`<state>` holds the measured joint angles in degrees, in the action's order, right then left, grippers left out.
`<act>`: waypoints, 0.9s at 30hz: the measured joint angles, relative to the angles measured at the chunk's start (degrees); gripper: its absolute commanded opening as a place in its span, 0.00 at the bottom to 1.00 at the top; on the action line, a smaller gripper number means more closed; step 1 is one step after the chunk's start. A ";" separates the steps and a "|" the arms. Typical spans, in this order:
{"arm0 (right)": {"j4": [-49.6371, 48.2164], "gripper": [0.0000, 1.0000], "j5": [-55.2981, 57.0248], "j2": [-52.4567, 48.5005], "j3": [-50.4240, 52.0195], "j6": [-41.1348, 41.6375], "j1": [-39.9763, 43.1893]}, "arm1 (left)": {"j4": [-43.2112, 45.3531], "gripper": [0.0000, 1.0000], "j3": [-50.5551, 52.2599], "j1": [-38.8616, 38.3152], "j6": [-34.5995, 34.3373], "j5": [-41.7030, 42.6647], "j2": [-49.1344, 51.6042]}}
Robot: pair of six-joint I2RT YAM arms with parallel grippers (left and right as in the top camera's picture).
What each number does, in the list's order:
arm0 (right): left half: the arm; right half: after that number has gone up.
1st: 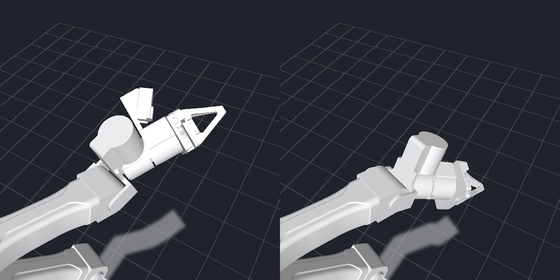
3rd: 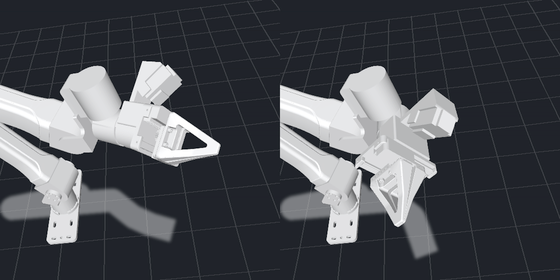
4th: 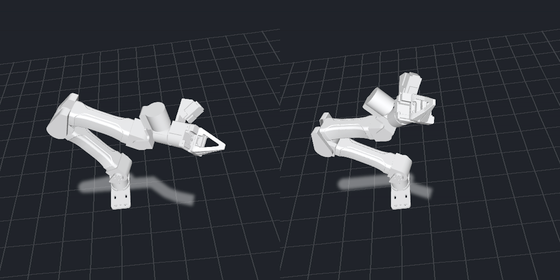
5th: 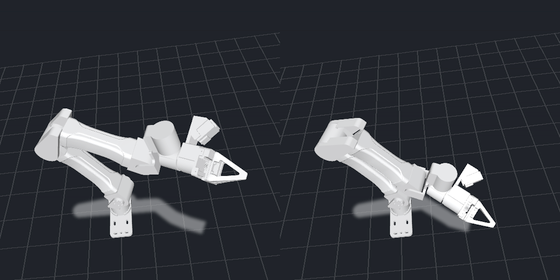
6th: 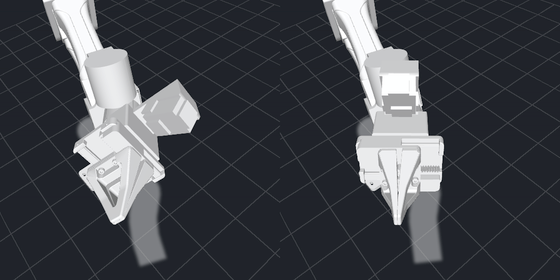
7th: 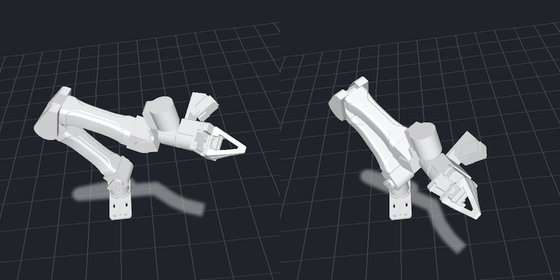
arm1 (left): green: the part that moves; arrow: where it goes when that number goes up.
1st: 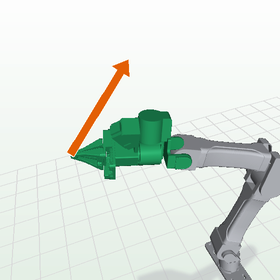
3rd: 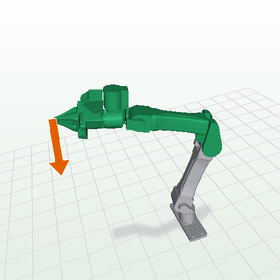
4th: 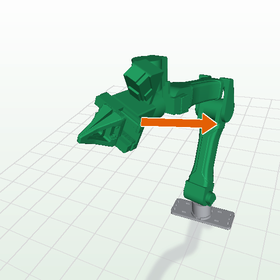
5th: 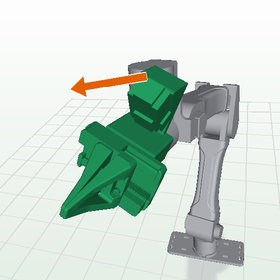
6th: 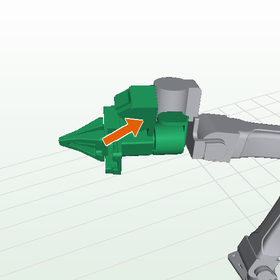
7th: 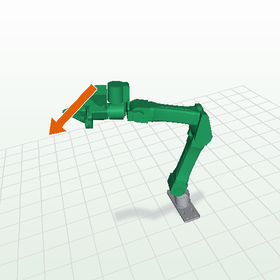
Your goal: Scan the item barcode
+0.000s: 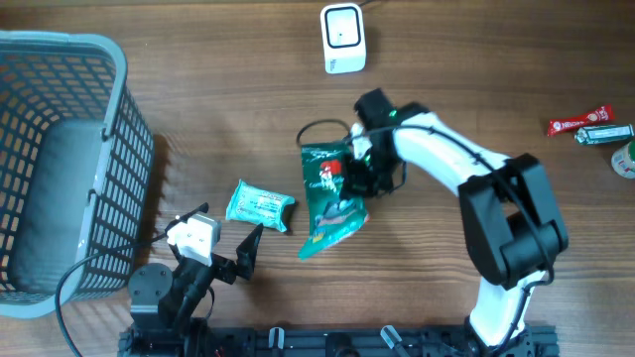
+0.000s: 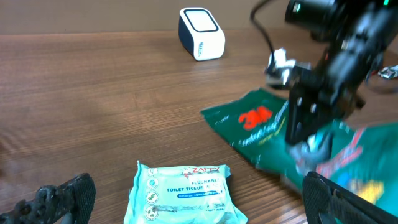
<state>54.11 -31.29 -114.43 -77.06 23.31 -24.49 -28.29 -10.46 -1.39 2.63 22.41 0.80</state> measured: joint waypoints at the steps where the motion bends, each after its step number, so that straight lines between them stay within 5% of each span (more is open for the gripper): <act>1: 2.67 0.04 -0.04 0.02 -2.73 1.11 1.42 | 0.00 1.00 0.02 0.00 0.02 0.00 0.00; 3: 6.23 0.04 0.28 0.85 -5.84 3.87 3.21 | 0.00 1.00 0.02 0.00 0.00 0.00 0.00; 9: 20.22 0.15 8.20 14.88 -9.01 29.66 6.43 | 0.00 1.00 0.00 0.00 0.02 0.00 0.00; 13: 19.50 0.18 14.82 18.51 -9.31 34.34 6.51 | 0.00 1.00 0.02 0.00 0.00 0.00 0.00; 15: 14.82 0.06 16.98 18.29 -7.56 34.71 5.29 | -0.02 1.00 0.02 0.00 0.00 0.00 0.00; 18: 9.44 0.04 18.34 16.22 -2.97 34.97 2.05 | -0.02 1.00 0.02 0.00 0.00 0.00 0.00; 27: 22.25 0.04 13.97 14.25 -1.40 47.76 4.68 | 0.00 1.00 0.02 0.00 0.02 0.00 0.00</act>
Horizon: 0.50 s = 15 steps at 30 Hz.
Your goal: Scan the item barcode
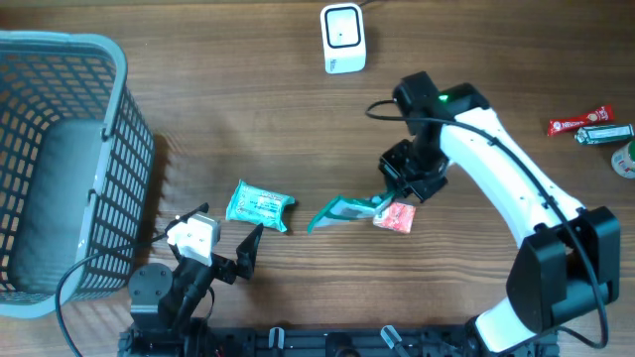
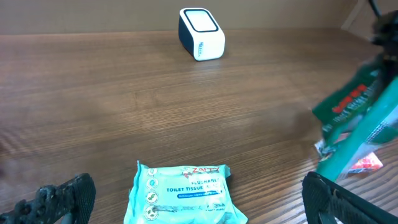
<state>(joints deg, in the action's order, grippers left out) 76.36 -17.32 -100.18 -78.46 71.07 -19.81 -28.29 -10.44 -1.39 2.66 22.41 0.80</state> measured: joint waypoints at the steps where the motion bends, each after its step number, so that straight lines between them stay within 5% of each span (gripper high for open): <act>1: 4.20 0.04 -1.07 0.00 0.00 2.93 0.96 | 0.02 1.00 0.00 0.00 0.00 0.00 0.00; 3: 12.81 0.04 -3.23 0.00 0.07 11.39 3.45 | 0.00 1.00 0.00 0.00 -0.02 0.00 0.00; 7: 14.73 0.04 -6.71 0.02 0.09 24.24 6.54 | 0.00 1.00 0.00 0.00 0.00 0.00 0.00; 15: 15.43 0.04 -10.08 0.02 0.09 33.46 6.75 | 0.00 1.00 -0.02 0.00 -0.02 0.00 0.00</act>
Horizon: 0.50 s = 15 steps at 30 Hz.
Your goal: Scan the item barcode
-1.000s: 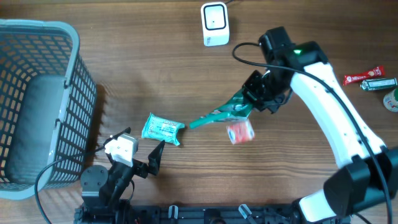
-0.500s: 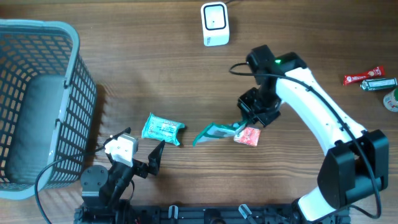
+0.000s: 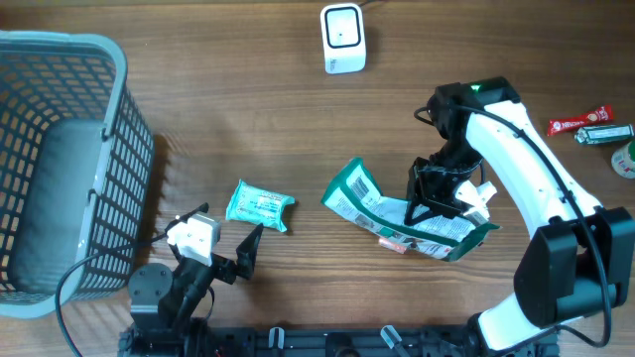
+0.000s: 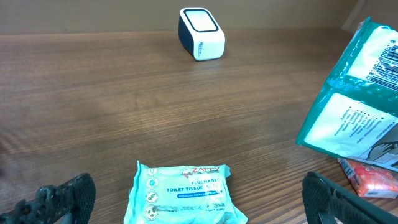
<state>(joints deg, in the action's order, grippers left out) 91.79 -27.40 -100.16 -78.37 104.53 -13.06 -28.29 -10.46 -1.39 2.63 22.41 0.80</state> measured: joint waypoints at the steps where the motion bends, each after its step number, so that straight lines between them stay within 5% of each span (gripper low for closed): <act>1: -0.02 0.04 -0.04 0.00 0.00 0.02 0.00 | 0.00 1.00 0.02 0.00 0.02 0.00 0.00; 10: 0.11 0.04 -2.10 0.00 0.00 -7.08 0.26 | 0.00 1.00 0.02 0.00 0.00 0.00 0.00; 15: -0.44 0.04 0.04 0.00 0.00 -26.86 4.63 | 0.00 1.00 0.02 0.00 0.02 0.00 0.00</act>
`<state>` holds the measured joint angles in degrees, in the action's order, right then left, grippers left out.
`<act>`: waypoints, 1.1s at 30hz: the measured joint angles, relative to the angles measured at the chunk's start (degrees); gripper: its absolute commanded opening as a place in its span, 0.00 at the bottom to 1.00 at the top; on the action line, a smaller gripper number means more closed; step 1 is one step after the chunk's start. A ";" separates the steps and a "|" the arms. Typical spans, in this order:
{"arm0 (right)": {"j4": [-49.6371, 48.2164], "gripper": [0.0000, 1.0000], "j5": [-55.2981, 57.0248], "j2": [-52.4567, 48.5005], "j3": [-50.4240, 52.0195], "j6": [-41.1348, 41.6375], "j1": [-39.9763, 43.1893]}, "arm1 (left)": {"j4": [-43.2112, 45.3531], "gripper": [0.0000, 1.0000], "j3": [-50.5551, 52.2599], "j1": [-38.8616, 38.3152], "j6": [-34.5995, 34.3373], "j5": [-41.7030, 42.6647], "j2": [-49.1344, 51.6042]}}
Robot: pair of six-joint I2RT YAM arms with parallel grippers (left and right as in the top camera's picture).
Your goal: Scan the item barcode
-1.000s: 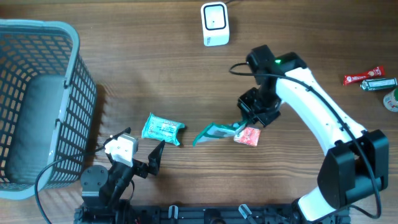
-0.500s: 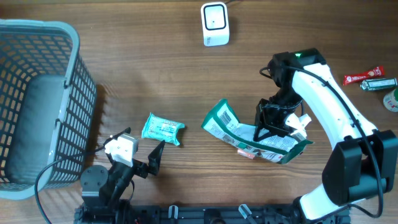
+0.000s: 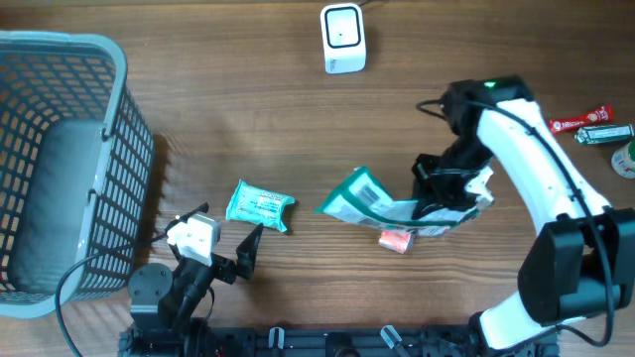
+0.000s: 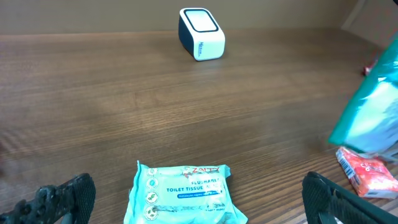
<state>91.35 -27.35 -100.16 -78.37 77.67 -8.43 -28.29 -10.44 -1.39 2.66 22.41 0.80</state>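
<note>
My right gripper (image 3: 448, 196) is shut on a green pouch (image 3: 372, 201), holding it above the table right of centre; the pouch's white back with a barcode faces up and left. Its blurred green edge (image 4: 373, 106) shows at the right of the left wrist view. The white barcode scanner (image 3: 342, 38) stands at the far edge of the table. My left gripper (image 4: 193, 199) rests open at the near edge, its fingers (image 4: 59, 199) wide apart either side of a teal tissue pack (image 4: 180, 193).
A small red packet (image 3: 396, 241) lies on the table under the pouch. A grey mesh basket (image 3: 60, 159) fills the left side. Snack bars (image 3: 590, 124) lie at the far right edge. The tissue pack (image 3: 260, 206) lies left of centre.
The right gripper has tilted the pouch and shifted it slightly up and right; it now shows edge-on in the left wrist view. The left arm has not moved.
The right gripper was on the green pouch lying at the table's centre. Then it held the pouch lifted edge-on, a red packet showing beneath. Then the pouch's white barcode side faced up, further right. Now it is tilted slightly.
</note>
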 measured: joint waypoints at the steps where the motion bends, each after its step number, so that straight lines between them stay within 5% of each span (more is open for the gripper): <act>1: 0.42 0.04 0.37 0.00 0.00 -3.15 1.07 | -0.02 1.00 0.00 0.00 0.00 0.00 0.00; 6: -1.38 0.04 1.42 0.00 -0.11 -17.97 4.15 | 0.00 1.00 0.00 0.00 -0.02 0.00 0.00; 11: -3.23 0.04 5.53 0.02 -9.16 -22.25 4.13 | 0.00 1.00 0.00 0.00 0.00 0.00 0.00; 20: -15.19 0.04 30.58 2.25 -14.75 4.94 4.13 | 0.00 1.00 0.00 0.00 0.00 0.00 0.00; 25: -38.58 0.04 38.21 1.81 -14.56 7.58 4.13 | 0.00 1.00 0.00 0.00 0.00 0.00 0.00; 33: -68.61 0.04 34.05 -7.15 -14.53 -13.94 2.64 | 0.04 1.00 0.00 0.00 0.00 0.00 0.02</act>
<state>22.74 6.70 -107.31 -92.90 63.72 -5.78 -28.25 -10.44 -1.39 2.66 22.41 0.82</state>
